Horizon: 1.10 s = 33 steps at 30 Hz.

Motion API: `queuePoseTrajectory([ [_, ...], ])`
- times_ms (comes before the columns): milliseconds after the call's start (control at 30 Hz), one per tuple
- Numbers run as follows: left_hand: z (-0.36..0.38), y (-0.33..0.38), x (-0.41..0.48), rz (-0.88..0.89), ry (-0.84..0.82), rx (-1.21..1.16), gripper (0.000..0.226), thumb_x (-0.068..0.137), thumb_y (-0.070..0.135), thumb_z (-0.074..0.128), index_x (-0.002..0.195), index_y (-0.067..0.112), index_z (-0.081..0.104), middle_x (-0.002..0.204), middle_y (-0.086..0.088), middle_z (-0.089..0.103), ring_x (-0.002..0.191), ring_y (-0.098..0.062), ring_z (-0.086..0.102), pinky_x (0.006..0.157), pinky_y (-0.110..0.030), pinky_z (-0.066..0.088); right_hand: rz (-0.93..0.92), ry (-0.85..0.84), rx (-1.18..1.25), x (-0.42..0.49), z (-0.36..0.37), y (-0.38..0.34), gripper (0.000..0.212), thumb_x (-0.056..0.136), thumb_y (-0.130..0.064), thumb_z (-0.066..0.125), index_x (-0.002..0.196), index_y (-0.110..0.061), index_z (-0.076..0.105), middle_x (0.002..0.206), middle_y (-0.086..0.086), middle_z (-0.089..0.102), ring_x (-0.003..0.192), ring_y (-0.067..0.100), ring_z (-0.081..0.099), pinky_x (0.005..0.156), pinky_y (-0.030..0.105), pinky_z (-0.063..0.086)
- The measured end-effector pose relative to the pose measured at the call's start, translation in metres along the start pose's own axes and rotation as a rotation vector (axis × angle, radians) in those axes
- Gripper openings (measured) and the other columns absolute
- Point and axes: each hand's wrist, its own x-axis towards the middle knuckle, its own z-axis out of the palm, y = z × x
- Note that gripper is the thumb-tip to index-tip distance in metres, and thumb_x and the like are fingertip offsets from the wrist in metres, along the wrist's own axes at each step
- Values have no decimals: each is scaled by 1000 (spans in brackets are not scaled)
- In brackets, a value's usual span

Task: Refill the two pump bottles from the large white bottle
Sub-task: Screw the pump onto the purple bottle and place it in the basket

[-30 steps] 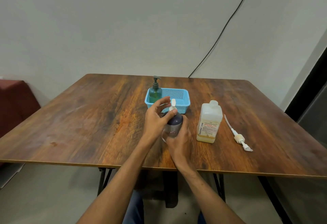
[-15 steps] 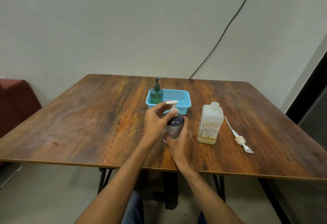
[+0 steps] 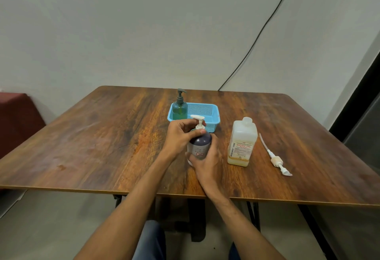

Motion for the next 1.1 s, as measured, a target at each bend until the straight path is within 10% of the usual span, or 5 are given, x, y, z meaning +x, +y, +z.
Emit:
queuePoseTrajectory([
  [600,3,-2,-1,11,4,41,26,82,2,79,108,-2,75,108,-9,77,103,-18,73,88,-31,60,5,-65,17,6,-3,8,87,70,-30,91,141,-28,41,131,-10,60,118,6,59,94,23,52],
  [800,-6,-1,-7,-10,-125,-16,44,84,1,77,126,2,65,123,-3,72,117,-14,67,97,-27,54,49,-162,70,10,-16,2,87,71,-24,90,144,-25,42,130,-19,53,114,-10,49,86,0,38],
  [1100,-27,-28,-32,-148,-222,81,76,81,24,80,149,21,44,144,4,57,131,-10,56,114,-43,44,73,-221,135,9,-27,8,84,66,-59,81,139,-39,46,134,-19,56,122,7,56,99,42,55],
])
